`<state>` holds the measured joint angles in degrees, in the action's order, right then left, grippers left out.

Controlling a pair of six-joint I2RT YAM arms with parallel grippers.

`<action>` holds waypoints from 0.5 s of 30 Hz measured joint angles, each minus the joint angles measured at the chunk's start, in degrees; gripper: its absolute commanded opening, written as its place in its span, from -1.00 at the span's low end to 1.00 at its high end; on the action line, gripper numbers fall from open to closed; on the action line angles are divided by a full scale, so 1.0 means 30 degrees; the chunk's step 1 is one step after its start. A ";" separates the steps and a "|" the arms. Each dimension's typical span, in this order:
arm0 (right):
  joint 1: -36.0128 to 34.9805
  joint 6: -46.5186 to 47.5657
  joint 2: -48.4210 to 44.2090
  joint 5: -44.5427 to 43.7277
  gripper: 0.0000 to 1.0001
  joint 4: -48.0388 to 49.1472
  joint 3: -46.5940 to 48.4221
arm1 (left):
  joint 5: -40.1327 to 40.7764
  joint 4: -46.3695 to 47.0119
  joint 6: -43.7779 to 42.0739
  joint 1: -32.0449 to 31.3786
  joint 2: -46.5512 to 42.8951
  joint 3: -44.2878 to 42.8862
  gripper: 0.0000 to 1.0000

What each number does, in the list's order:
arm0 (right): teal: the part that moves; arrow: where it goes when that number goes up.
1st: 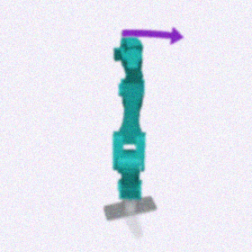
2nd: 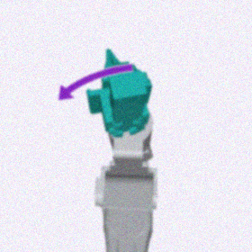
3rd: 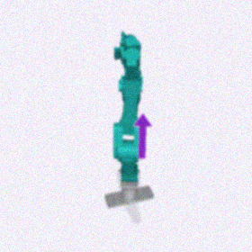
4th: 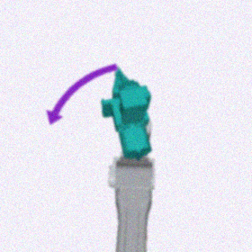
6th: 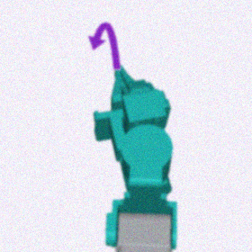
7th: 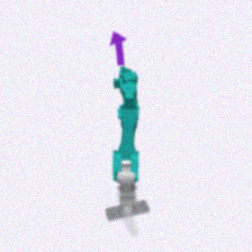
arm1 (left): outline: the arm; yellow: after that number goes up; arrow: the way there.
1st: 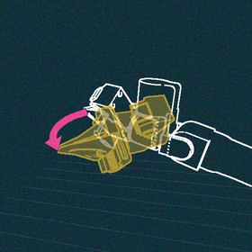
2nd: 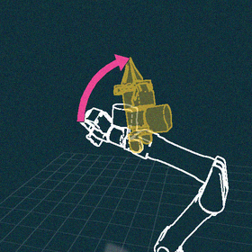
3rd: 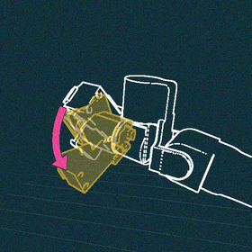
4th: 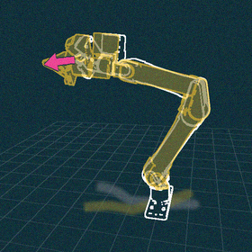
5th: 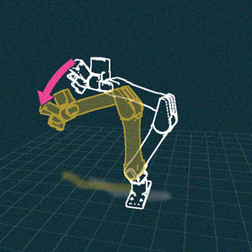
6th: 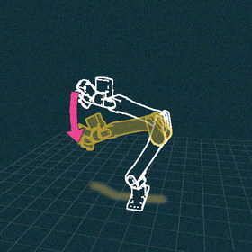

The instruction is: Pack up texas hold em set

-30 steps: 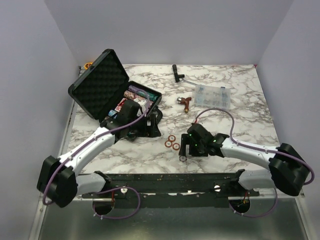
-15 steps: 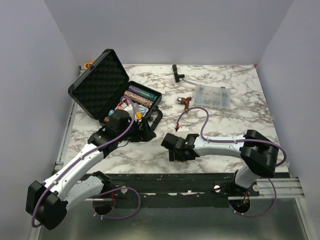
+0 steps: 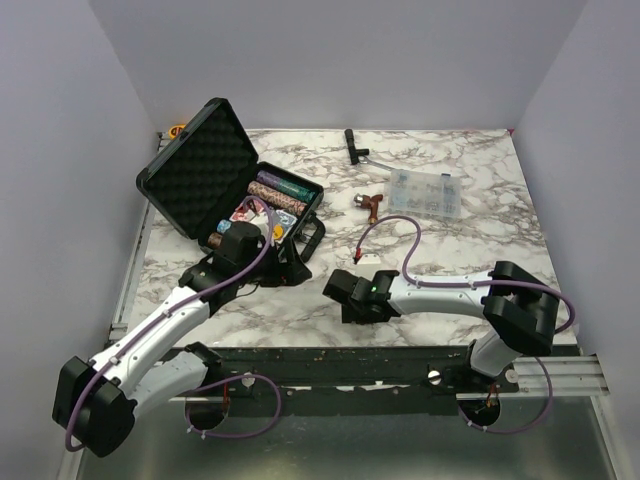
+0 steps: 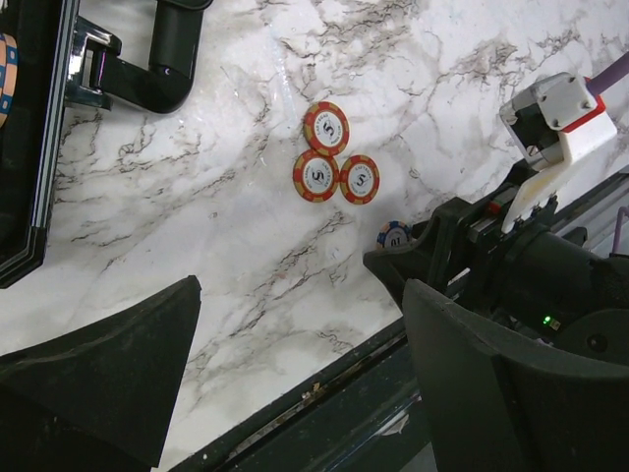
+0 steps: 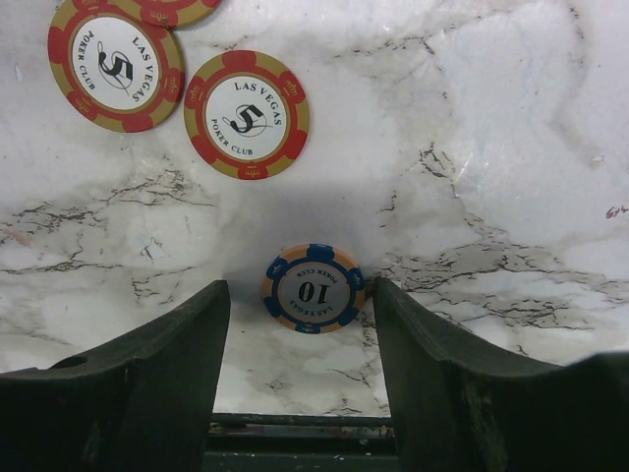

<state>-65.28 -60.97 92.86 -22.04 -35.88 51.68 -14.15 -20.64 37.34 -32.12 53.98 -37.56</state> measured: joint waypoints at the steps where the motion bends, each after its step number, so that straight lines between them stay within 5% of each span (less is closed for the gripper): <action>1: -0.0007 0.0015 0.0000 0.0000 0.08 0.0022 -0.0015 | 0.0000 -0.0007 0.0029 0.0000 0.0036 0.0058 0.67; 15: -0.0007 0.0889 0.0168 -0.0044 -0.28 0.0568 -0.0066 | -0.1253 0.0066 -0.0058 0.0102 0.2557 0.0066 0.68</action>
<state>-65.30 -58.30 93.36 -22.17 -34.17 51.48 -17.91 -20.45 37.17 -31.81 61.65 -37.36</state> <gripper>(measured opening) 0.438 0.836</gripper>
